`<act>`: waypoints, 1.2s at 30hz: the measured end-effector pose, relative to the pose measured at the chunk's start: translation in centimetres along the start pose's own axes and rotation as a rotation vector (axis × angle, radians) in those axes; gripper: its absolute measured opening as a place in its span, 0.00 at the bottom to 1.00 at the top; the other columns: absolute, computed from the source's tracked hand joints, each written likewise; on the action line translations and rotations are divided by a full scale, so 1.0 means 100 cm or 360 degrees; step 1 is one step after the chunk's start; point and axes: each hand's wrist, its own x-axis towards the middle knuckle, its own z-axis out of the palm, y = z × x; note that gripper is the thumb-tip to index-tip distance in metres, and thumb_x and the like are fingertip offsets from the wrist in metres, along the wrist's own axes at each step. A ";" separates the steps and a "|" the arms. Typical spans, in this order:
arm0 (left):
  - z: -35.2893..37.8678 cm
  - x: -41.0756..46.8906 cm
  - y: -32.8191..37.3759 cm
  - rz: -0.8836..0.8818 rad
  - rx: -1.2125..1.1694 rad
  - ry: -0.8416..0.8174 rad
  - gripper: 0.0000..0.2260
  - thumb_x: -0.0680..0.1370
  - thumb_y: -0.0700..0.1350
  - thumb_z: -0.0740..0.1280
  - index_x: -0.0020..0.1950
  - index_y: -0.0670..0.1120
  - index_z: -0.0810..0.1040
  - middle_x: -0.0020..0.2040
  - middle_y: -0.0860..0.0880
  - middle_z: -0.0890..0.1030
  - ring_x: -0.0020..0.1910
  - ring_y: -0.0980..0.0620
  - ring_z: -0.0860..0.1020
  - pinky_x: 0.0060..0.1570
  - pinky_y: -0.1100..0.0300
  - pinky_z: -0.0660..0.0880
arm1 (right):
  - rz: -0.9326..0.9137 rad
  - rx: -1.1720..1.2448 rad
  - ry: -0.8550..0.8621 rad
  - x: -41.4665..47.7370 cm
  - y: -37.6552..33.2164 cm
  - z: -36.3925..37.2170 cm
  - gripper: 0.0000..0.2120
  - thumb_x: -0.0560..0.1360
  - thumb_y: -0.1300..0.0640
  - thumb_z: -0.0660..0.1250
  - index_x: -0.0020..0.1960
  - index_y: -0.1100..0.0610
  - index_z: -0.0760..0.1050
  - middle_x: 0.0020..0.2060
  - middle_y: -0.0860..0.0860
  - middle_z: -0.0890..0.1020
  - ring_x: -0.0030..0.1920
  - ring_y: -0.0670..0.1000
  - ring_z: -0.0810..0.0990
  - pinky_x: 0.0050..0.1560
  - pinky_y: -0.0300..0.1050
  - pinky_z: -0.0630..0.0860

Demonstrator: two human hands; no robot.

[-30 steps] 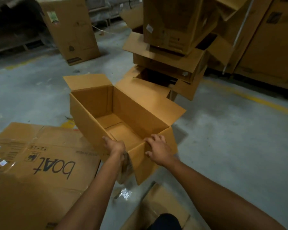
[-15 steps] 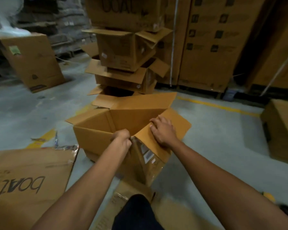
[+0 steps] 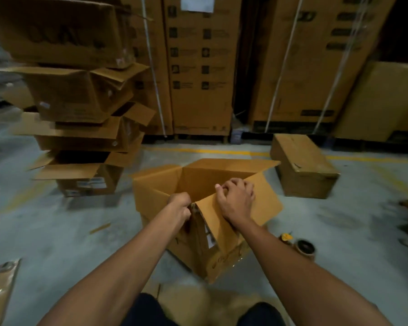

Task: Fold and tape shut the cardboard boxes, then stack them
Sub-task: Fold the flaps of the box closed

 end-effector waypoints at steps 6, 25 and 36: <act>0.033 -0.048 -0.010 0.0188 -0.0129 0.0103 0.17 0.77 0.34 0.66 0.66 0.39 0.75 0.58 0.39 0.81 0.54 0.39 0.81 0.48 0.46 0.81 | -0.0153 -0.0230 -0.0419 0.004 0.056 0.006 0.22 0.77 0.35 0.56 0.59 0.47 0.79 0.71 0.50 0.70 0.74 0.53 0.61 0.73 0.71 0.49; -0.068 0.058 -0.075 0.0368 0.0989 0.0099 0.33 0.75 0.38 0.72 0.76 0.56 0.63 0.63 0.49 0.77 0.59 0.47 0.78 0.58 0.47 0.79 | 0.0105 -0.0734 -0.1403 0.011 0.072 0.131 0.35 0.72 0.23 0.55 0.60 0.48 0.79 0.62 0.54 0.78 0.69 0.58 0.68 0.70 0.64 0.56; -0.068 -0.013 -0.073 0.0666 0.1857 0.0452 0.10 0.79 0.47 0.67 0.55 0.42 0.73 0.52 0.40 0.78 0.48 0.42 0.76 0.43 0.53 0.73 | 0.0148 -0.0547 -0.1044 -0.034 0.071 0.116 0.26 0.77 0.40 0.63 0.72 0.49 0.70 0.73 0.58 0.67 0.76 0.60 0.57 0.73 0.59 0.58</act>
